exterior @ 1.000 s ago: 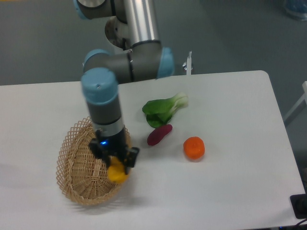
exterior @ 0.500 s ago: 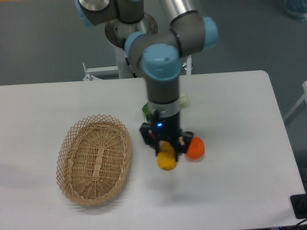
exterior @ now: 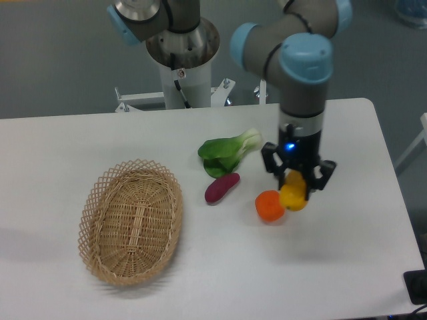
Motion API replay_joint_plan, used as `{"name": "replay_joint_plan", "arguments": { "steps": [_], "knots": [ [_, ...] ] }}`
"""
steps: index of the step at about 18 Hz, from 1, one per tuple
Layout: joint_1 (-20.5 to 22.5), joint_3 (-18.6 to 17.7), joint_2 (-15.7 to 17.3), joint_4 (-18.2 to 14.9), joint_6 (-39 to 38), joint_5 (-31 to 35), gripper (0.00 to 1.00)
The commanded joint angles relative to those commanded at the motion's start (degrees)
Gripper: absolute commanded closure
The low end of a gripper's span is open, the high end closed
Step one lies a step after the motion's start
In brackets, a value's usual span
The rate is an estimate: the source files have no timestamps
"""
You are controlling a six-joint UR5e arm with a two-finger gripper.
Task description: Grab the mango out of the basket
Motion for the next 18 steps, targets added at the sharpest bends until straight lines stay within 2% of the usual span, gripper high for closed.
{"name": "replay_joint_plan", "arguments": {
  "steps": [4,9,18],
  "knots": [
    [1.23,1.06,0.09,-3.35,0.88,0.09,0.46],
    [1.23,1.06,0.97,-4.58,0.89,0.09,0.46],
    [1.94,1.15,1.14,-4.67,0.89,-0.44,0.45]
  ]
}}
